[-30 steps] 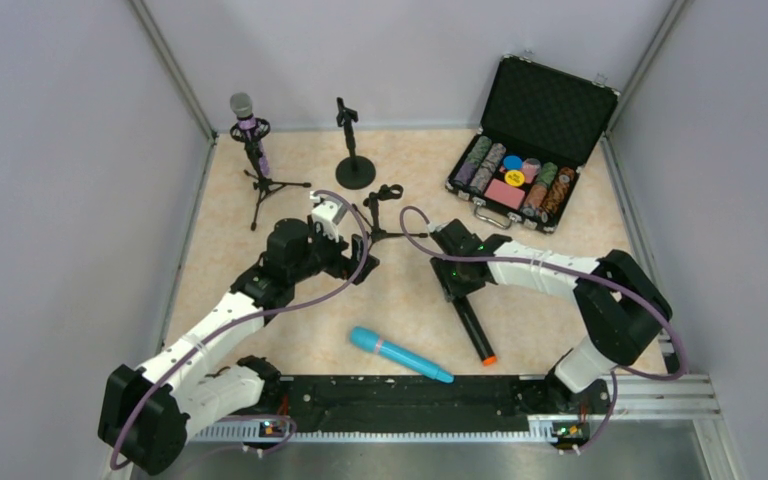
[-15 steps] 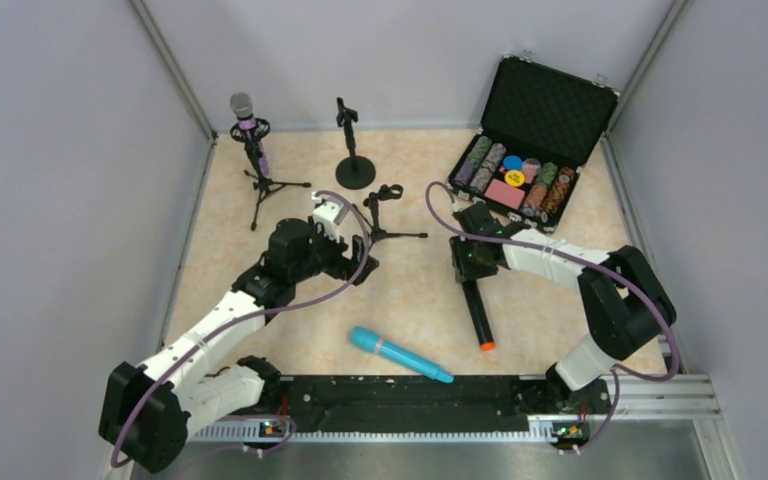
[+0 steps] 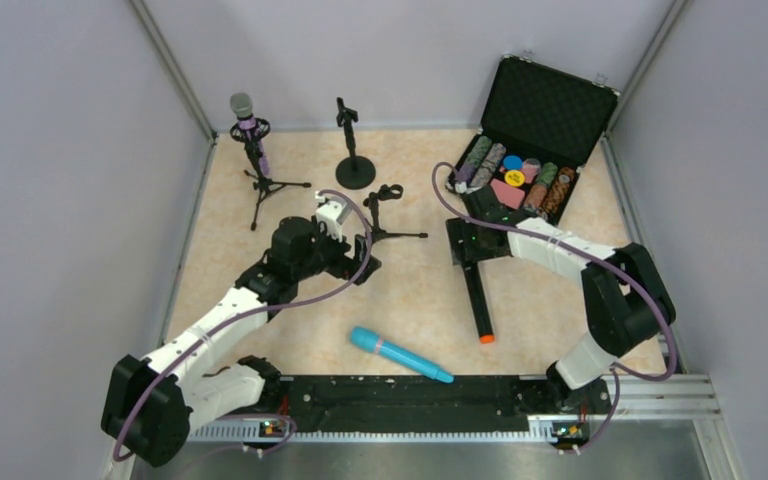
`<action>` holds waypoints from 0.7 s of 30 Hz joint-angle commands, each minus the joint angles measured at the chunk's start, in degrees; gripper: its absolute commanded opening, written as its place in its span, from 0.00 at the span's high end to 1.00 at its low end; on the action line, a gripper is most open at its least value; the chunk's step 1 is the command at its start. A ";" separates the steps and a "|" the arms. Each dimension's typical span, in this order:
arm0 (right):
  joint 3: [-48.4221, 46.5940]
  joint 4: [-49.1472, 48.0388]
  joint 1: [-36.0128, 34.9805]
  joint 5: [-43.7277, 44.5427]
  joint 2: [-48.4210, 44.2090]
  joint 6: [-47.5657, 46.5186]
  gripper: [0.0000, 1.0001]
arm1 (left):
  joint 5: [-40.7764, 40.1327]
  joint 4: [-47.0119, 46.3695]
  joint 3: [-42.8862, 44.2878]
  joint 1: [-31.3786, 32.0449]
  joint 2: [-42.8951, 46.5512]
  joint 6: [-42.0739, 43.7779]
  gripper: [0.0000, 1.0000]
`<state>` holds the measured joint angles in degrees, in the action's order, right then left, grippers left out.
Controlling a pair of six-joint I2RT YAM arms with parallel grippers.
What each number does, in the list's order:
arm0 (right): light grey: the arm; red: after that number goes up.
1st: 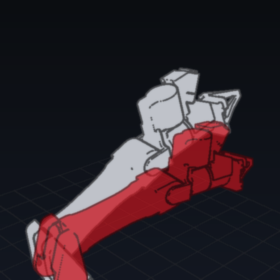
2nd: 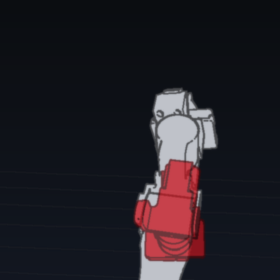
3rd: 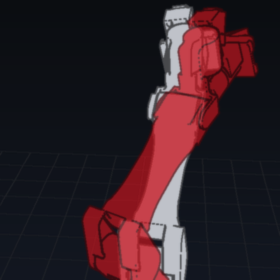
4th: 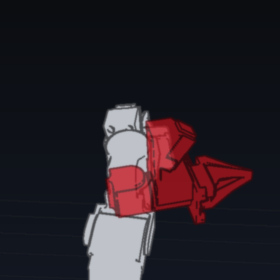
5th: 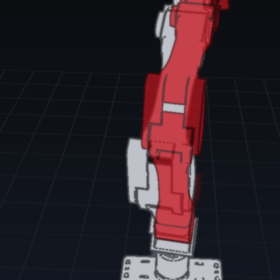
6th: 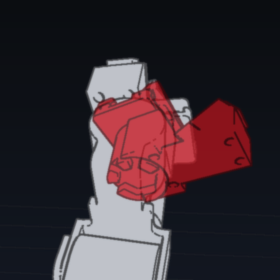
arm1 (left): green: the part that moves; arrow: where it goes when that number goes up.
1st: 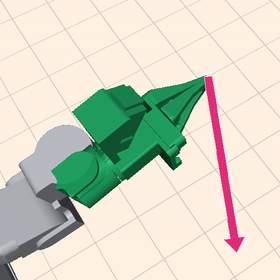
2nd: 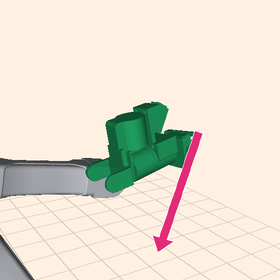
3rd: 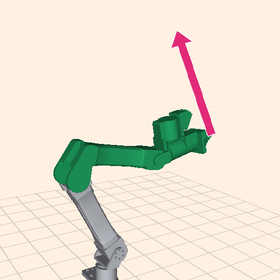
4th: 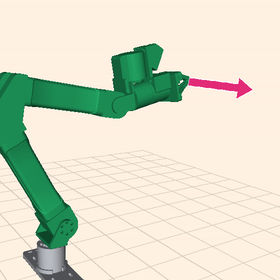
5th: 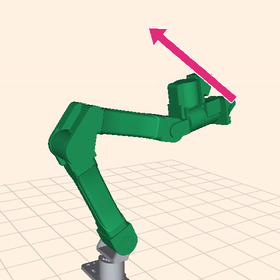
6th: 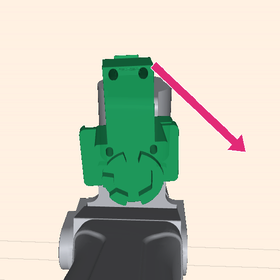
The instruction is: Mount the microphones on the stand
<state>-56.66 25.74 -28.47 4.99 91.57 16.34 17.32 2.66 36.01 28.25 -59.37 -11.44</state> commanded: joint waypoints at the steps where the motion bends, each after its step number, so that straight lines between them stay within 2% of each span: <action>1: -2.42 -0.27 0.32 2.51 -2.51 -3.67 0.21 | 0.77 -4.84 1.00 0.24 1.59 0.54 0.02; 5: -1.37 0.01 0.34 2.31 -5.99 -4.60 0.14 | 0.69 -6.72 0.42 0.23 1.72 0.29 0.01; 7: 0.12 -1.22 0.45 1.48 -8.24 -3.85 0.03 | 0.44 -7.55 0.32 0.25 1.77 -0.04 0.01; 8: 1.09 -2.28 0.76 0.42 -9.72 -2.78 0.01 | 0.31 -7.84 0.33 0.31 1.86 -0.13 0.01; 13: 4.01 -5.99 1.40 -4.33 -15.57 -0.10 0.01 | -1.48 -7.69 0.48 0.25 2.72 -1.12 0.01; 21: 3.66 -1.99 1.40 -4.73 -14.05 -1.20 0.01 | -1.99 -9.37 -0.68 0.23 1.33 -4.42 0.01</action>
<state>-52.90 22.74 -27.57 1.21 77.06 15.20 15.66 -3.03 35.88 28.25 -57.80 -13.52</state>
